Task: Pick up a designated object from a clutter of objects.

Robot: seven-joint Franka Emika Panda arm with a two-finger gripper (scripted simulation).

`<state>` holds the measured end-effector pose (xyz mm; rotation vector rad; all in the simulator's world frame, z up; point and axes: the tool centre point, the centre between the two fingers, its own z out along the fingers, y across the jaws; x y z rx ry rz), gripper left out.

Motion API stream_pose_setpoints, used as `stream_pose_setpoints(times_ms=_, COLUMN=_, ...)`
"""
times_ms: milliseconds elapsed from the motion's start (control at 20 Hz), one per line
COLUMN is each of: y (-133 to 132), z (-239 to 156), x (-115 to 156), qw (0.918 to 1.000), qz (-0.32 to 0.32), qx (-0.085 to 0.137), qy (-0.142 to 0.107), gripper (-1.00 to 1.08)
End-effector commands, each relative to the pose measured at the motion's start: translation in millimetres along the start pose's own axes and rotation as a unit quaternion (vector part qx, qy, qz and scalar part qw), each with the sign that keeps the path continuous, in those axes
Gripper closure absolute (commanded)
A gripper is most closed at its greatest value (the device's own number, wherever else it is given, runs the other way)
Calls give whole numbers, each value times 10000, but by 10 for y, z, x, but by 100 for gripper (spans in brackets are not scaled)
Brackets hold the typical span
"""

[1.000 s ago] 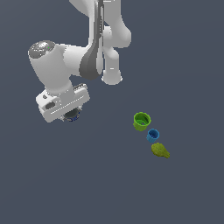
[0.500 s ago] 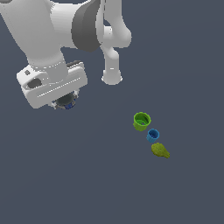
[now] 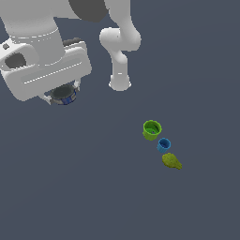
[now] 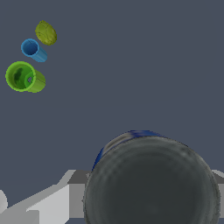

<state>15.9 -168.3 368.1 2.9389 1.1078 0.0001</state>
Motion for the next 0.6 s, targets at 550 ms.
stream_pose_setpoints(times_ms=550, y=33, z=-242, x=62, qw=10000, qz=0, qx=3, qy=0, gripper=108)
